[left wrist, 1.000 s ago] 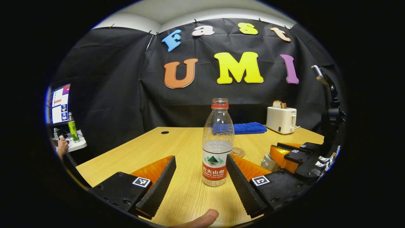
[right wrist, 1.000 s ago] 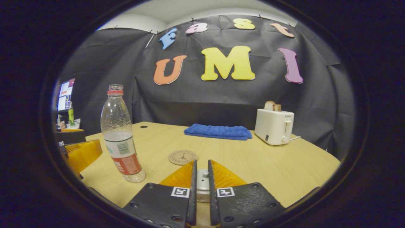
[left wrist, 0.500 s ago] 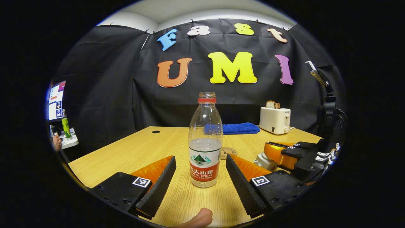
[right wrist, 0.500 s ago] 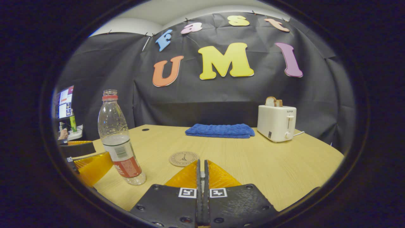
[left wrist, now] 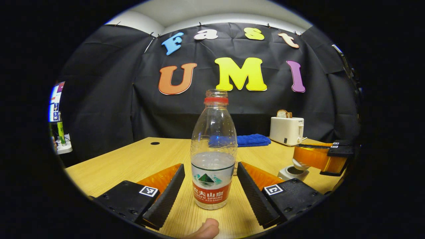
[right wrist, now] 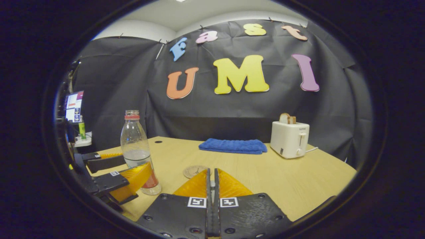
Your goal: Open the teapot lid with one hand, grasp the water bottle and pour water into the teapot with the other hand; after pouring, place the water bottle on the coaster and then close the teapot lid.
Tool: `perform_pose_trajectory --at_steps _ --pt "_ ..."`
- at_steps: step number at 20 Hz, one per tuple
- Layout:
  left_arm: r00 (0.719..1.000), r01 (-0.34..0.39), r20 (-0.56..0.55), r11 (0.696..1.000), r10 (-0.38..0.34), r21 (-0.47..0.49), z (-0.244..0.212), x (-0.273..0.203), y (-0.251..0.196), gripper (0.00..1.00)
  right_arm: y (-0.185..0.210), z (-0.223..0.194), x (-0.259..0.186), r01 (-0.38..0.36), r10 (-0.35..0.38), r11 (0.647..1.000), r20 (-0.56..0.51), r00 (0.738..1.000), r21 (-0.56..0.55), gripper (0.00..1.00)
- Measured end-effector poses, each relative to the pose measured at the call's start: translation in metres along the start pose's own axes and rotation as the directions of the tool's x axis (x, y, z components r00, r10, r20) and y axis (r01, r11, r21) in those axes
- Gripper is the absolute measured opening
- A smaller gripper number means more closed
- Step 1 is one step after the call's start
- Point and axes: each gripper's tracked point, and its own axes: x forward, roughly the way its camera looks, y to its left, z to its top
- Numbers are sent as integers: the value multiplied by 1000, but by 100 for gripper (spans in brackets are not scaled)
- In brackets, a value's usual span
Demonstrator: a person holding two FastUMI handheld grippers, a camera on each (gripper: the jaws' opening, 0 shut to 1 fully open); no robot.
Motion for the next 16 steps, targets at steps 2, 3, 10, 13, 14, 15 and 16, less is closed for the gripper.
perform_pose_trajectory --at_steps 2,3,10,13,14,15,16 --pt "1000 -8 -3 1000 8 18 0 9 1 100 -6 9 -8 6 -6 1000 23 1000 -3 0" --pt "1000 2 -13 1000 -1 22 -2 11 -2 99 -9 13 -11 11 -11 1000 33 999 1 0" --pt "998 -13 -53 987 21 162 11 -5 2 78 -62 8 -31 75 -75 997 25 997 17 0" --pt "994 -58 -71 937 88 346 23 -11 6 78 -89 9 -34 124 -124 992 12 992 15 0" --pt "991 -62 -85 912 105 406 24 -13 6 78 -97 10 -35 140 -140 990 13 990 14 0" --pt "990 -56 -91 883 111 465 27 -14 4 78 -104 12 -37 152 -153 988 17 988 16 1" --pt "989 -47 -93 852 111 522 31 -14 0 78 -110 12 -39 163 -163 987 18 986 19 1"
